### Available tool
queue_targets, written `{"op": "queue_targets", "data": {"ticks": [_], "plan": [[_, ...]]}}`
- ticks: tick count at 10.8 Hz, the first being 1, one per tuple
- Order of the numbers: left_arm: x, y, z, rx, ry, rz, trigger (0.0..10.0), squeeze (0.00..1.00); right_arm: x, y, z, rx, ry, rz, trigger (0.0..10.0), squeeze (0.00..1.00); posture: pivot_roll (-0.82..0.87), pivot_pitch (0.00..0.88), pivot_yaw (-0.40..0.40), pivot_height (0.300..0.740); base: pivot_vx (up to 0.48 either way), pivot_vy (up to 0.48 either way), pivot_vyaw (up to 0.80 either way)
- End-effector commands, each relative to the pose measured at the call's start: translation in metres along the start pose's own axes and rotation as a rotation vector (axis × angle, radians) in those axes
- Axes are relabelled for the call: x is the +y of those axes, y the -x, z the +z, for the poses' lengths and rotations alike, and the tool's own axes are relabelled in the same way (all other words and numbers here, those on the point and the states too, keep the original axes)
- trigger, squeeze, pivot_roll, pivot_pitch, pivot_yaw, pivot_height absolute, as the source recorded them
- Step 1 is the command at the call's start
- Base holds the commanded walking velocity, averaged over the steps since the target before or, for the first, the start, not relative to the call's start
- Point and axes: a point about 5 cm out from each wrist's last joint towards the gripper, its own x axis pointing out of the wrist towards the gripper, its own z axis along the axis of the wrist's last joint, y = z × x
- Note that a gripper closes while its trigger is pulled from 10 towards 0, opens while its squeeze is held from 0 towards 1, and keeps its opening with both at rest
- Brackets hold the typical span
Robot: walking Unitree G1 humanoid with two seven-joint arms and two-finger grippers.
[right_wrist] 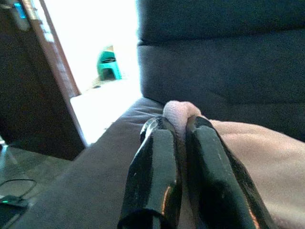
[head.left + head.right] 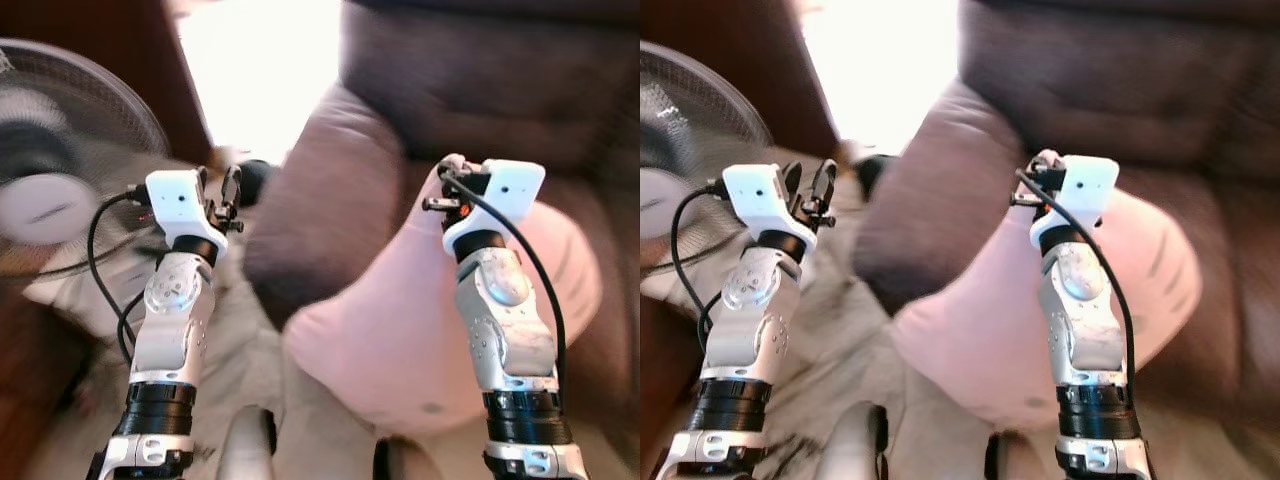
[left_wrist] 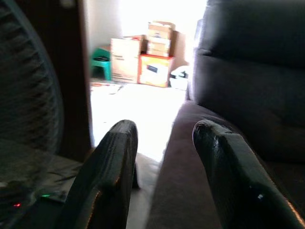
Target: Move the pillow to the sofa from floor
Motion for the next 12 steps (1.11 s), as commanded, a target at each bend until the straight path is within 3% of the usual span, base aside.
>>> {"op": "queue_targets", "data": {"ticks": [1, 8, 12], "plan": [[-0.0009, -0.0007, 0.0043, -0.018, -0.012, -0.001, 10.0, 0.00, 0.0073, -0.0053, 0.0321, -0.155, -0.011, 0.030, 10.0, 0.00, 0.09, 0.066, -0.019, 0.670, 0.000, 0.000, 0.00], [-0.0048, -0.0001, -0.0007, 0.019, 0.003, -0.054, 10.0, 0.00, 0.0002, -0.0085, 0.0309, -0.158, -0.010, 0.001, 10.0, 0.00, 0.09, 0.051, -0.012, 0.670, 0.000, 0.000, 0.00], [-0.0066, -0.0016, -0.0006, 0.022, 0.002, -0.070, 10.0, 0.00, 0.0015, -0.0085, 0.0326, -0.179, -0.016, 0.007, 10.0, 0.00, 0.09, 0.043, -0.010, 0.714, 0.000, 0.000, 0.00]]}}
